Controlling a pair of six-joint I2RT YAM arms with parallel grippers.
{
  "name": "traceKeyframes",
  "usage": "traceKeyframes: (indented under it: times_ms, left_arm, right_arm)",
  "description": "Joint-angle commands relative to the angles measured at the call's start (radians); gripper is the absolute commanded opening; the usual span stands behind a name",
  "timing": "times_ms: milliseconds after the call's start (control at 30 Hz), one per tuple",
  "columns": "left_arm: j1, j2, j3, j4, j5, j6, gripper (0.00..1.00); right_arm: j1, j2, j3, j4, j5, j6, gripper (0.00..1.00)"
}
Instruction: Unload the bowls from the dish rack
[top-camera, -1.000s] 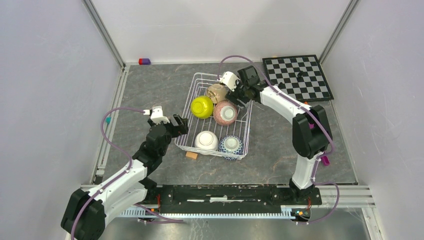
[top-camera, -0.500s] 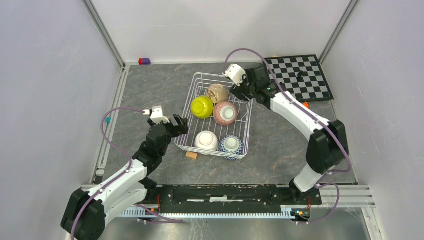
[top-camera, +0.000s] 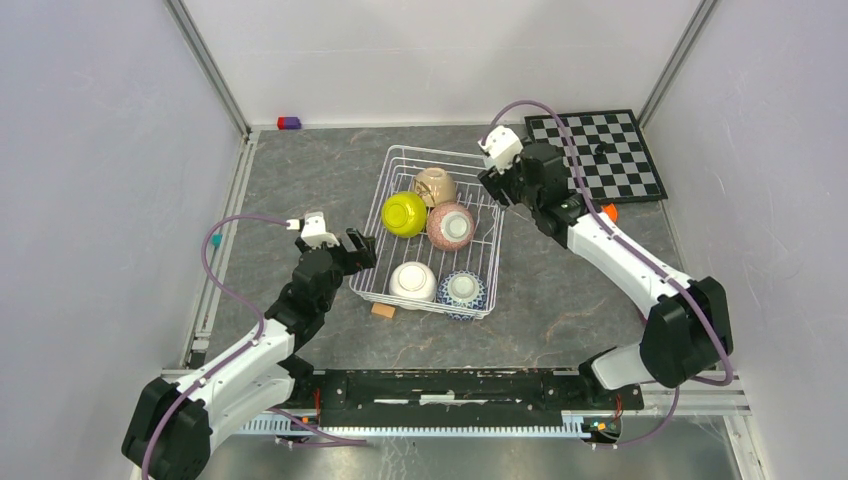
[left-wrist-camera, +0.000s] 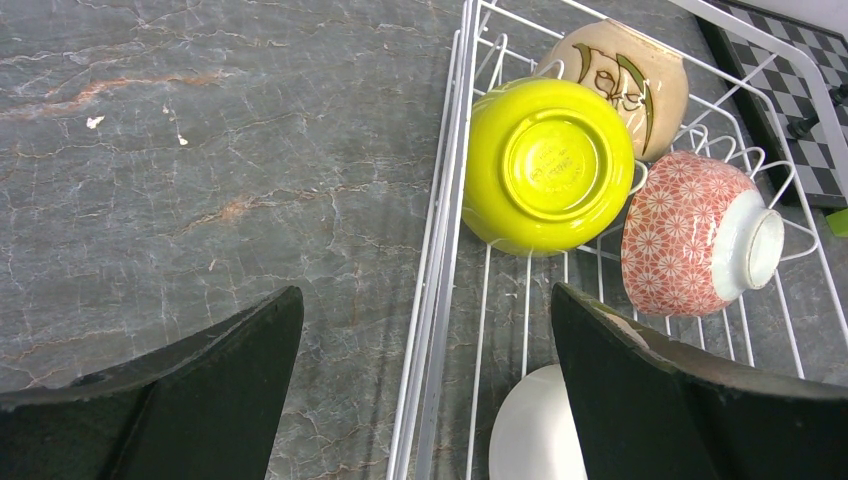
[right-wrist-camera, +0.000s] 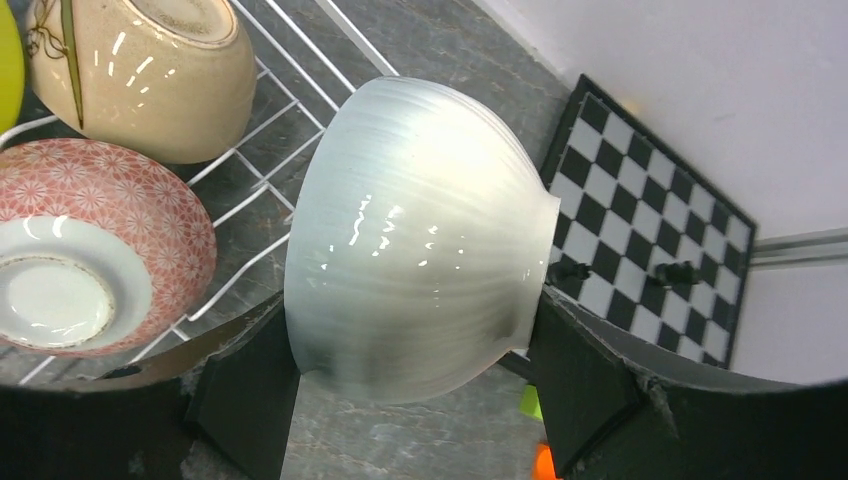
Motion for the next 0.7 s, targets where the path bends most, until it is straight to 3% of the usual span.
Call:
traceKeyframes:
  times_ms: [0,167,467,667]
  left_arm:
    - [0.005,-0.009,0.003,0.03,-0.03,0.036,0.99]
    - [0.005,-0.013,0.004,0.027,-0.027,0.032,0.99]
    - [0.004,-0.019,0.008,0.017,-0.029,0.029,0.99]
    - [0.004,-0.024,0.008,0.014,-0.028,0.026,0.99]
  right_arm:
    - [-0.057,-0.069,-0.041,0.181,-0.124,0.143,0.45]
    - [-0.147,-0.112,-0.116,0.27,-0.25,0.297,0.44]
    - [-0.384,-0.175,-0.366,0.523,-0.343,0.674,0.42]
    - [-0.545,-0.093,-0.56,0.853,-0.632,1.003,0.41]
